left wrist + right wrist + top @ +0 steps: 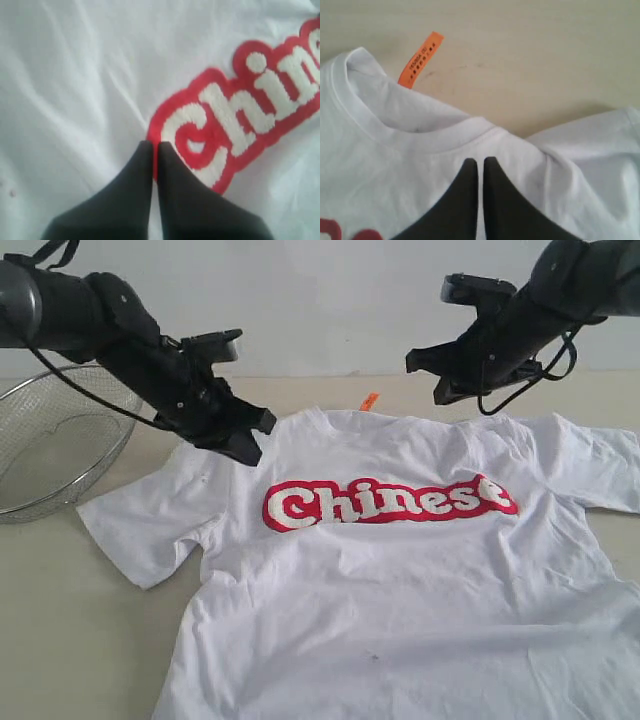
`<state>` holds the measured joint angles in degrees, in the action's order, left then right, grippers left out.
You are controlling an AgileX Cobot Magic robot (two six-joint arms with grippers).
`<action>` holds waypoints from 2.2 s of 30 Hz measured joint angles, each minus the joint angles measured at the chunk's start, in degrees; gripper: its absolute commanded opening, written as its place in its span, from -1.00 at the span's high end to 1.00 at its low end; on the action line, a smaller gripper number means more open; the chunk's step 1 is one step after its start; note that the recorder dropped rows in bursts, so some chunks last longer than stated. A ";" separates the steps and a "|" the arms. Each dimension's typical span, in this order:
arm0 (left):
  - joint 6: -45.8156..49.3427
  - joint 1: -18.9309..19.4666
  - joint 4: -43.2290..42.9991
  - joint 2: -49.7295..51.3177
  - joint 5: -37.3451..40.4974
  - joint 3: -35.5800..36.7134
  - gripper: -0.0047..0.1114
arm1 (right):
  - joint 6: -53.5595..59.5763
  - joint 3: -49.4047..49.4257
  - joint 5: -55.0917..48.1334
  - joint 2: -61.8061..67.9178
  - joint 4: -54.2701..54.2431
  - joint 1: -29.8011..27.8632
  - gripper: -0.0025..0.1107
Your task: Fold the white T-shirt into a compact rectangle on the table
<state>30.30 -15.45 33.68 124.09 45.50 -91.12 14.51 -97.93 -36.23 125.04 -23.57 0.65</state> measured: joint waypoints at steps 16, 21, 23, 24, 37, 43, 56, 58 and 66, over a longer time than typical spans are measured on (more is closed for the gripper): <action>-1.24 0.19 0.00 11.77 3.52 -12.01 0.84 | -0.72 -3.12 0.01 8.70 0.00 0.00 0.96; -1.24 0.19 0.00 11.81 3.52 -12.33 0.84 | -0.72 -3.32 -3.64 8.70 0.00 0.00 0.96; -1.24 0.19 0.00 11.81 3.52 -12.48 0.84 | -0.72 -3.32 -5.58 8.70 0.21 0.00 0.96; -1.24 0.19 0.00 11.81 3.52 -12.58 0.84 | -0.61 -3.32 -6.26 8.70 0.21 0.00 0.96; -1.28 0.19 0.00 11.81 4.92 -12.70 0.84 | -1.84 -10.45 -0.70 7.65 0.13 0.00 0.96; -1.28 0.19 0.00 11.81 5.44 -12.70 0.84 | -3.76 -13.39 -2.50 13.51 0.23 0.00 0.96; -1.17 0.19 0.00 11.81 5.66 -12.70 0.84 | -2.69 -13.91 -7.16 14.82 0.59 0.00 0.96; -1.17 0.19 0.00 11.81 5.42 -12.70 0.84 | -2.58 -14.03 -7.04 15.19 0.59 0.00 0.96; -1.17 0.19 -0.62 11.81 5.19 -12.70 0.84 | -3.63 -14.42 -3.21 15.97 1.21 0.00 0.96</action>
<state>29.13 -15.26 33.06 135.91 50.69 -103.82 10.88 -112.35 -39.43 141.01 -22.36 0.65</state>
